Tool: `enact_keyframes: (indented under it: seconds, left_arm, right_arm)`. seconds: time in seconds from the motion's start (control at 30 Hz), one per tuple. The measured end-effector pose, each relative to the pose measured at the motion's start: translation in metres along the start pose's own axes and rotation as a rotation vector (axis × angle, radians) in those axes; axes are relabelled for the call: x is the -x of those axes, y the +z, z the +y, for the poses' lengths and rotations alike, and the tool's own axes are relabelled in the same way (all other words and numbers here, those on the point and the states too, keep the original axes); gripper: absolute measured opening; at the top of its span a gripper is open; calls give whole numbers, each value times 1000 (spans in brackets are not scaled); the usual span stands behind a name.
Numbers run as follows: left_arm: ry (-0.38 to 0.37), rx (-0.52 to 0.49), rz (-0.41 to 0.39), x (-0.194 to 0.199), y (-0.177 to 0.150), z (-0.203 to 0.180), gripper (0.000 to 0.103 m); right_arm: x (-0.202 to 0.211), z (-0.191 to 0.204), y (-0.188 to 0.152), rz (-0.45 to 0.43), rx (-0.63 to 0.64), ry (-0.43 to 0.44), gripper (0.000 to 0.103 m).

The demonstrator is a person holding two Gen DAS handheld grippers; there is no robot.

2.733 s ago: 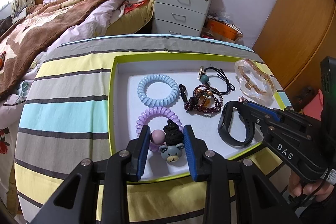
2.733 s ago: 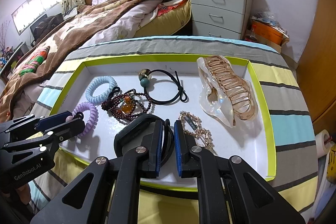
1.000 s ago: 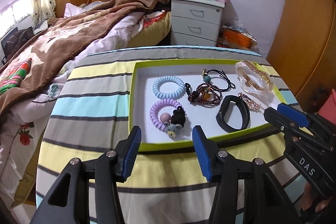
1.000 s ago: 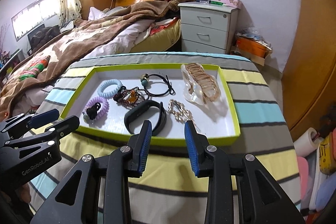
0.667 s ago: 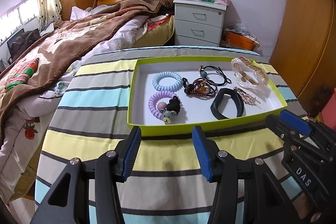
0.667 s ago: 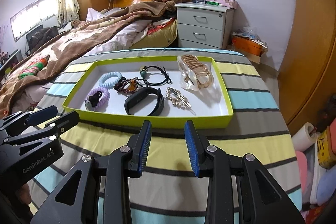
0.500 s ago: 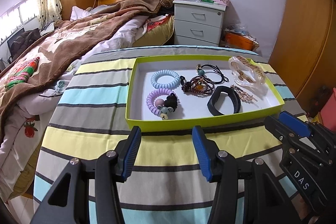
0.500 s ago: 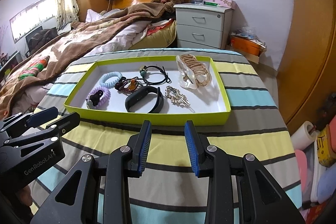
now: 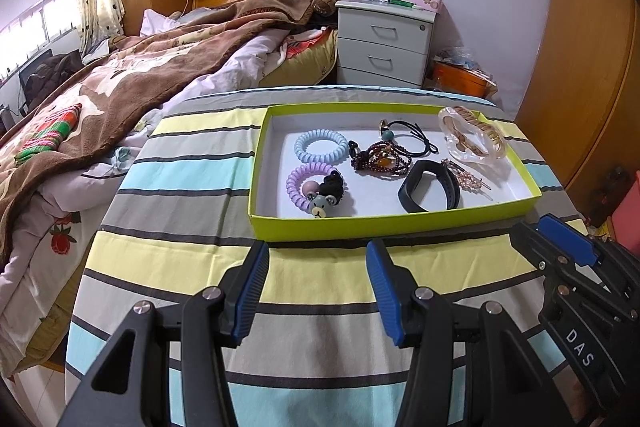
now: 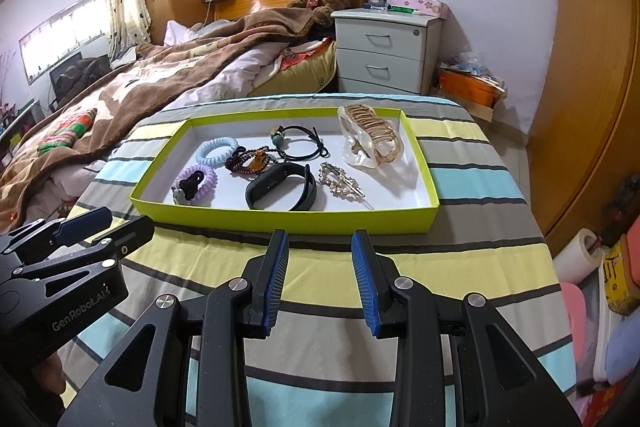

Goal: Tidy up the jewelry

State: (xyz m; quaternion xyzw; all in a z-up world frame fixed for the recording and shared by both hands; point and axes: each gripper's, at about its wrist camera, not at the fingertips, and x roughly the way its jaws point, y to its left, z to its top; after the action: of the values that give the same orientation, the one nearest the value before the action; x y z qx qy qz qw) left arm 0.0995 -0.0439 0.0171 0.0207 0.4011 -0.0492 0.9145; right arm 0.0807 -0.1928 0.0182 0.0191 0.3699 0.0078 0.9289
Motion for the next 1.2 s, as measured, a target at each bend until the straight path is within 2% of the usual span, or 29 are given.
enact_keyframes:
  seconds: [1.2]
  left_arm:
    - [9, 10, 11, 2, -2, 4, 53]
  right_arm:
    - [0, 0, 0, 6, -3, -1, 34]
